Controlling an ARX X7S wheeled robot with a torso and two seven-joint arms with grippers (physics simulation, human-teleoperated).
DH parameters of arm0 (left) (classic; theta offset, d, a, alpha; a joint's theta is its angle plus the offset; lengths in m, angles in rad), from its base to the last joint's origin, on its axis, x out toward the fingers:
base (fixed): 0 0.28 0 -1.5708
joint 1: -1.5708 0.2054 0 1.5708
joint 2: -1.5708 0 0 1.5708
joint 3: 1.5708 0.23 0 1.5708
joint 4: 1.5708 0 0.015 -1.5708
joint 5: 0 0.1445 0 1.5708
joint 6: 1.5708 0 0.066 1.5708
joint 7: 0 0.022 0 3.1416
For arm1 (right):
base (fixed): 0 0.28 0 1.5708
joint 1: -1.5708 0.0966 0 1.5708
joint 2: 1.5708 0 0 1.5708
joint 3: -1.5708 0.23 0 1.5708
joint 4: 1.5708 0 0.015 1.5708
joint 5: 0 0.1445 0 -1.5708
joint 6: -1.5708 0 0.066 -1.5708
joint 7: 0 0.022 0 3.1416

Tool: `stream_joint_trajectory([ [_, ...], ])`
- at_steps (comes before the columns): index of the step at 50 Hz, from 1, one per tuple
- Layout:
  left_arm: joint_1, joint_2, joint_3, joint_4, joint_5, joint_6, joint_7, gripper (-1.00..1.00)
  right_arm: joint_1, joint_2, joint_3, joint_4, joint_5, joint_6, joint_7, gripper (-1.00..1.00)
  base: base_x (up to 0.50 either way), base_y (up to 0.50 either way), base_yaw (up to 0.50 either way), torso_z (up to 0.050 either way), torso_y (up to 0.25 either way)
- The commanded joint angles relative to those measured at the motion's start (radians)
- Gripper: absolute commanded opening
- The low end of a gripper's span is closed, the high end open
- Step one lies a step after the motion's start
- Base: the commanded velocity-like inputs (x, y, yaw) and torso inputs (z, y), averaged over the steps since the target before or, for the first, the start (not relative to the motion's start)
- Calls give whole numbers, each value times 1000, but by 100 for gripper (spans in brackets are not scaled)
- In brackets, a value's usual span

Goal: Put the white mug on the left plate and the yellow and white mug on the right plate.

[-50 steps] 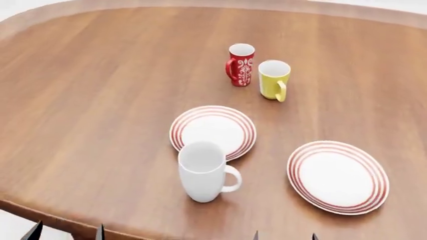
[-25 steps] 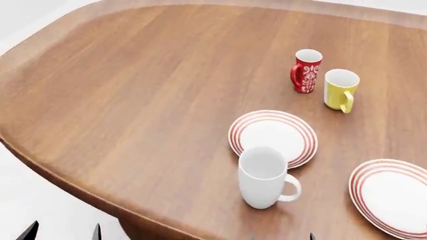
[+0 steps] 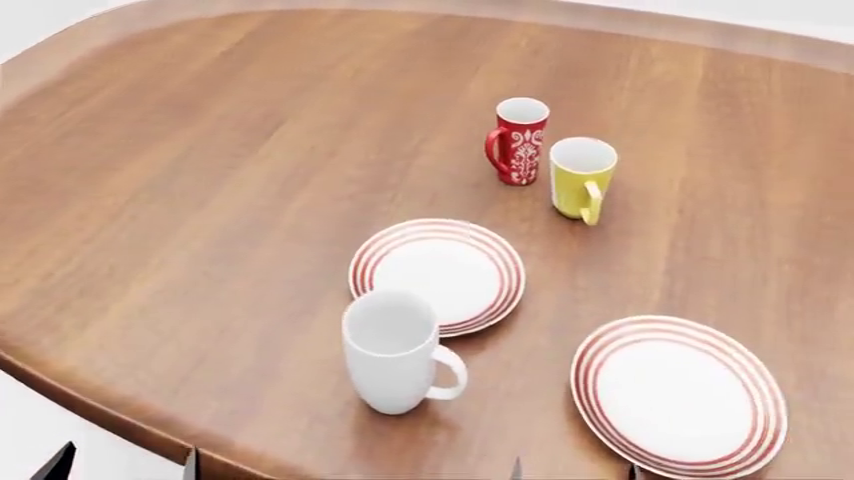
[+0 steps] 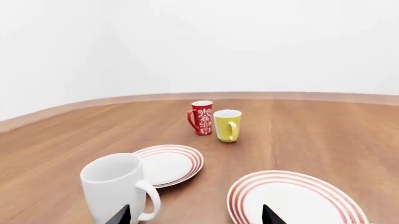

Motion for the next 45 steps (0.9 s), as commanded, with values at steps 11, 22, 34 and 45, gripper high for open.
stream_joint_trajectory([
  [11, 5, -37, -52, 72, -71, -20, -28, 100, -11, 24, 45, -44, 36, 12, 64, 100, 227, 25, 0, 0, 0],
  [22, 16, -50, -48, 94, -107, -12, -10, 100, -12, 31, 41, -49, 44, 14, 75, 100, 476, 153, 0, 0, 0],
  [34, 21, -59, -33, 100, -86, 0, -23, 100, -13, 36, 41, -53, 44, 5, 94, 100, 476, 153, 0, 0, 0],
  [45, 54, -68, -51, 126, -139, 47, 1, 100, -43, 31, 76, -76, 67, -48, 126, 100, 216, 70, 0, 0, 0],
])
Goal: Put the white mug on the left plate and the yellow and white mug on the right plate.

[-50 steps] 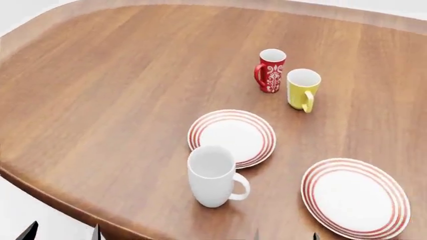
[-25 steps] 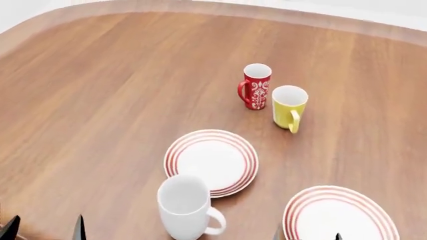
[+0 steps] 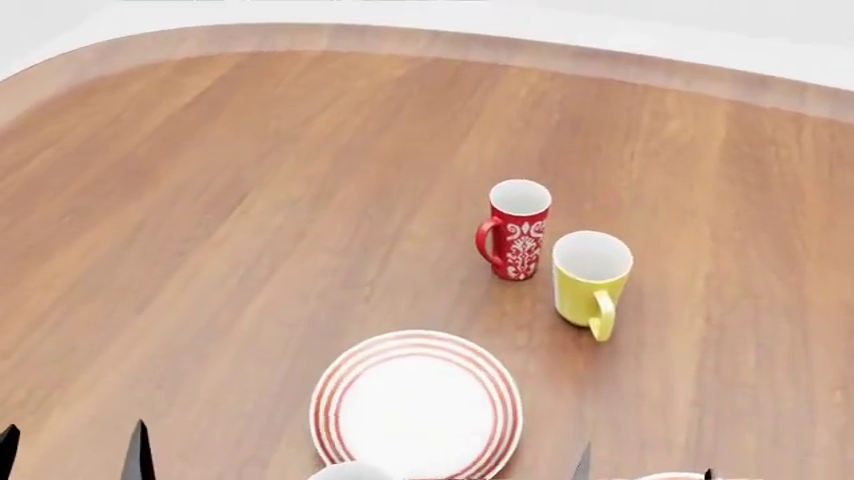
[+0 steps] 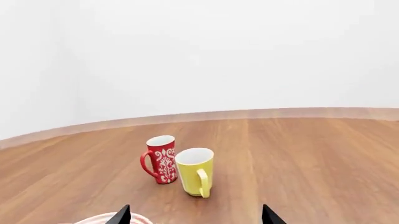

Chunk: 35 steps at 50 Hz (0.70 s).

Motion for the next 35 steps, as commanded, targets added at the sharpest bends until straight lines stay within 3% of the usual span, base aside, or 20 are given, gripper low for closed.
stream_joint_trajectory([
  [1, 32, -16, 0, 30, -18, 36, 15, 100, -21, -2, 22, -12, -1, -44, 35, 100, 443, 142, 0, 0, 0],
  [31, 35, -44, -16, 86, -51, 20, -15, 100, -9, 20, 5, -15, 27, -38, 48, 100, 53, 17, 0, 0, 0],
  [35, 65, -64, -51, 149, -72, 11, -34, 100, -56, 107, 14, -138, 78, 48, 9, 100, 0, 0, 0, 0, 0],
])
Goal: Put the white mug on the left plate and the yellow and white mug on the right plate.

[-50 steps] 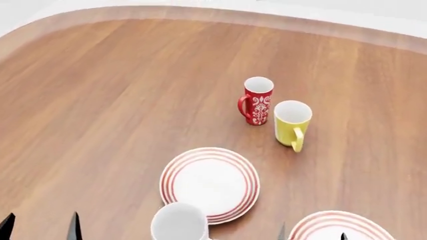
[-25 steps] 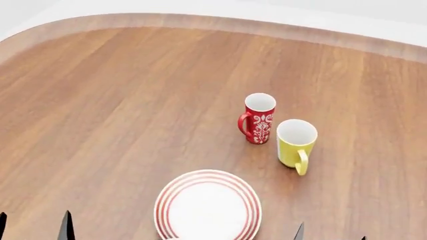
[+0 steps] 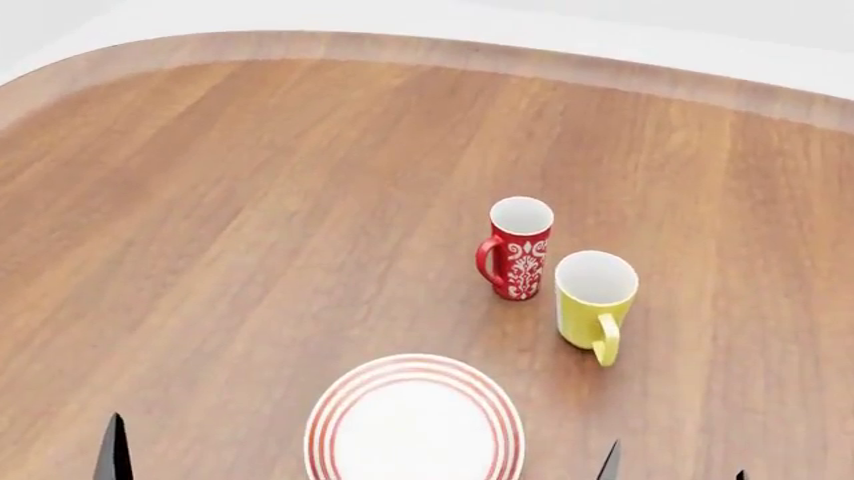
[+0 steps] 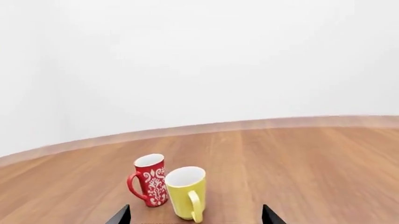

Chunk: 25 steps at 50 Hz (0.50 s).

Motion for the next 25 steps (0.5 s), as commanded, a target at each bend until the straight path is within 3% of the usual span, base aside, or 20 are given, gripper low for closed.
stream_joint_trajectory([
  [1, 33, -26, -51, 88, -42, -14, -31, 100, -45, 111, 11, -144, 82, 116, -44, 100, 0, 0, 0, 0, 0],
  [7, 76, -42, -97, 192, -81, -26, -62, 100, -128, 357, 91, -432, 246, 401, -68, 100, 0, 0, 0, 0, 0],
  [12, 94, -40, -111, 229, -90, -11, -74, 100, -138, 497, 120, -559, 333, 578, -59, 100, 0, 0, 0, 0, 0],
  [18, 88, -30, -118, 224, -91, 12, -82, 100, -128, 575, 137, -592, 400, 659, -84, 100, 0, 0, 0, 0, 0],
  [25, 143, -34, -205, 332, -143, 64, -117, 100, -141, 614, 178, -608, 475, 682, -111, 100, 0, 0, 0, 0, 0],
])
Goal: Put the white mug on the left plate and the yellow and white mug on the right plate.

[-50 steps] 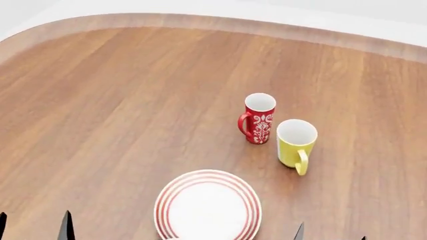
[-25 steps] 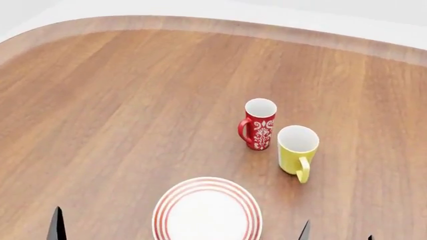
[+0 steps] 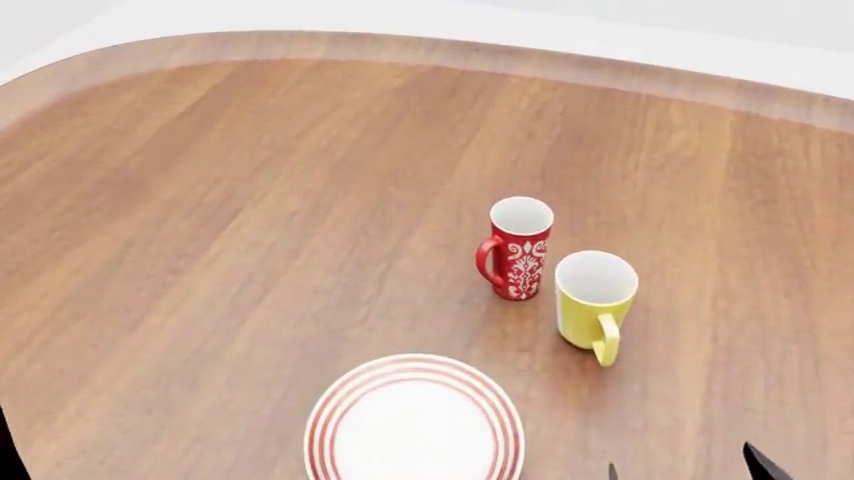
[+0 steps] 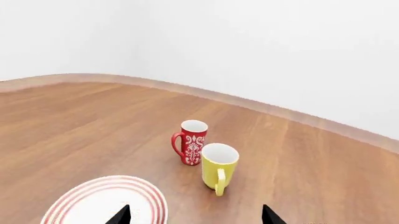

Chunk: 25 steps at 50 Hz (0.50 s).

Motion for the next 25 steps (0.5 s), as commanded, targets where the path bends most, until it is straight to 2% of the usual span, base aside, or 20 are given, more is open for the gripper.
stream_joint_trajectory([
  [1, 66, -9, -111, 117, -101, 52, -39, 100, -15, 141, 59, -112, 144, 150, -28, 100, 0, 0, 0, 0, 0],
  [7, 161, -15, -198, 212, -179, 109, -44, 100, -16, 180, 68, -157, 179, 185, -26, 100, 0, 0, 0, 0, 0],
  [15, 153, -17, -193, 213, -189, 116, -42, 100, -41, 251, 41, -197, 184, 206, -90, 100, 0, 0, 0, 0, 0],
  [22, 147, -21, -188, 214, -189, 109, -50, 100, -128, 297, 20, -220, 110, 139, -192, 100, 0, 0, 0, 0, 0],
  [25, 148, -23, -191, 216, -194, 110, -53, 100, -122, 307, -40, -211, 61, 135, -225, 100, 0, 0, 0, 0, 0],
])
